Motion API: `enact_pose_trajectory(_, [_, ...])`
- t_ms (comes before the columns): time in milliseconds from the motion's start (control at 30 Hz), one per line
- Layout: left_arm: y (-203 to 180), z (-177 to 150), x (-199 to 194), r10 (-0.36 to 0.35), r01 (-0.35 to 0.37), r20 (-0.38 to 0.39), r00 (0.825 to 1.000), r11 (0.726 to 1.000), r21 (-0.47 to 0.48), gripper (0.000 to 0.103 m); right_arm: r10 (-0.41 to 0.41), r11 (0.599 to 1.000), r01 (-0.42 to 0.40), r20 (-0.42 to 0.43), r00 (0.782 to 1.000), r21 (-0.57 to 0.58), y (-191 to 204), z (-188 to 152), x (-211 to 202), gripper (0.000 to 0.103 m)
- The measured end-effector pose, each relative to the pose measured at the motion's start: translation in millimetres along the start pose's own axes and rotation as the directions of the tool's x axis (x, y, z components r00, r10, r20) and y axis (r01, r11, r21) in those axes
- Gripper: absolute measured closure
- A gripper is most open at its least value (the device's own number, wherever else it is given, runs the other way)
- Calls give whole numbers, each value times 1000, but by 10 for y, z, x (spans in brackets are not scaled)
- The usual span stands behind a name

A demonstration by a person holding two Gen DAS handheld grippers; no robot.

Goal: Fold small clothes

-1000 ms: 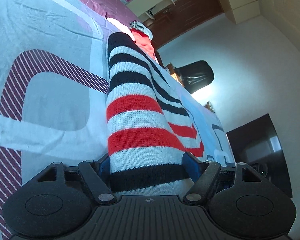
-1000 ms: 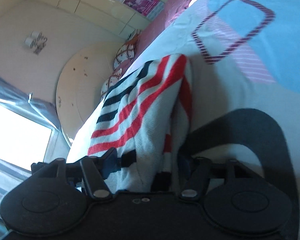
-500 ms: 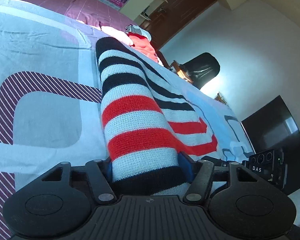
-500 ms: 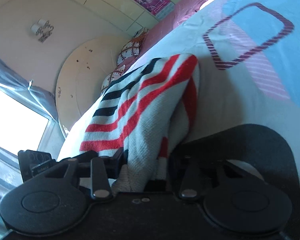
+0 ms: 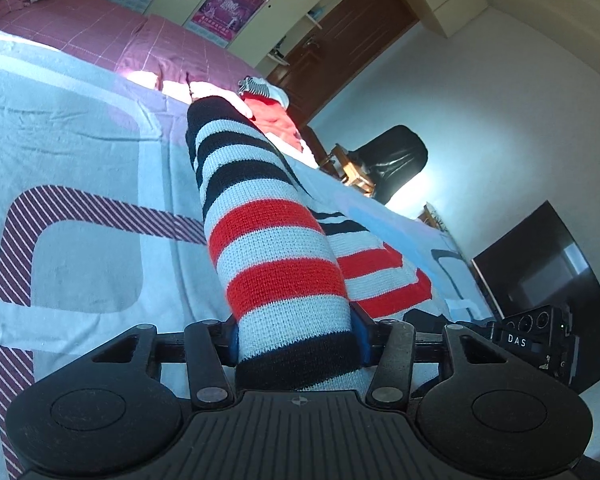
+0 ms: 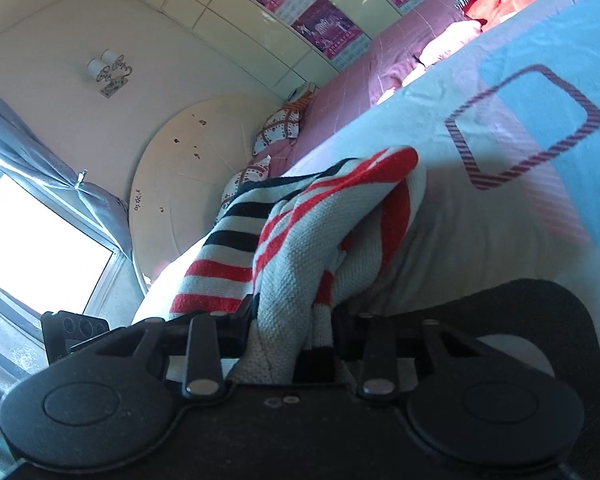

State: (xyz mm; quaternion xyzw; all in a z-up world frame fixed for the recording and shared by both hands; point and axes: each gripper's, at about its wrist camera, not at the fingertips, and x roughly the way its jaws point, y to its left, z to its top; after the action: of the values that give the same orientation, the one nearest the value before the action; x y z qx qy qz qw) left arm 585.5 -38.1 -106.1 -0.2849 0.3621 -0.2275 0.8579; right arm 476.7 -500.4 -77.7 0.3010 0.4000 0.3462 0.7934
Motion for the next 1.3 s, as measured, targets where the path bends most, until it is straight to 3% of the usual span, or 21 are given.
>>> enact_pose_trajectory(267, [-75, 91, -407, -18, 16, 44, 999, 999, 29, 53, 7, 999, -7, 17, 1000, -37, 331, 7, -44, 67])
enact_pose_trajectory(500, [151, 157, -1074, -8, 6, 113, 994, 1000, 22, 53, 36, 994, -36, -7, 999, -100, 888, 13, 286, 67])
enact_pose_trajectory(1000, [1373, 21, -2677, 116, -102, 191, 975, 992, -80, 53, 127, 977, -151, -158, 979, -148, 1926, -504, 1582, 68])
enact_pose_trajectory(1300, [2242, -638, -3075, 188, -144, 158, 969, 957, -253, 53, 127, 982, -164, -317, 940, -96, 2185, -1181, 2310, 68])
